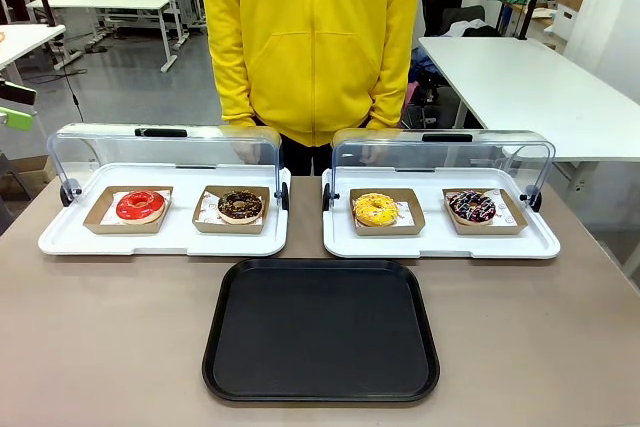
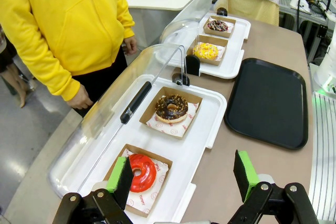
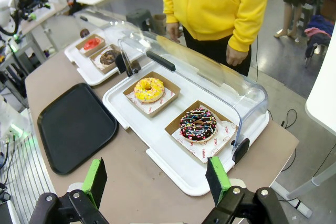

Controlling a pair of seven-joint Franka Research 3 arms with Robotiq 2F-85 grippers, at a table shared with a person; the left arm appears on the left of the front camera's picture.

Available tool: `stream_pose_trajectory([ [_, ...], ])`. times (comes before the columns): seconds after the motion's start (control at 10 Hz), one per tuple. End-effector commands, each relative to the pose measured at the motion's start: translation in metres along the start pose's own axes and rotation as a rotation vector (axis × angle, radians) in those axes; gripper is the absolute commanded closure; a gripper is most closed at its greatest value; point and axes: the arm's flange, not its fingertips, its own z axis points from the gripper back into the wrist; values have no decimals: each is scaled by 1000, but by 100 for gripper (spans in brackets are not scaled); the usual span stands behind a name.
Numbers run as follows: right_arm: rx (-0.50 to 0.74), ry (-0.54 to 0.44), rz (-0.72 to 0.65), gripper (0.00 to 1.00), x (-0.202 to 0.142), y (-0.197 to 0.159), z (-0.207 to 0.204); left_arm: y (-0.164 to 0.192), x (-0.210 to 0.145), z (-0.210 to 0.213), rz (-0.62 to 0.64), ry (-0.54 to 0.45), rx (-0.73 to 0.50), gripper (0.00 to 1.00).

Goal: Move the second donut from the left to the tray.
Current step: Pick up the Paper togo box containing the Donut indicated by the person and place it on the Handle tray.

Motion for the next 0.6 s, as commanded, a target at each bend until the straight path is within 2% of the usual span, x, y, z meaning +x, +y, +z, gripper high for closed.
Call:
stream_pose_trajectory([
  [0.0, 3, -29, 24, 0, 3, -3, 1, 2, 3, -1, -1, -20, 0, 0],
  [0.5, 3, -29, 24, 0, 3, -3, 1, 2, 3, -1, -1, -20, 0, 0],
])
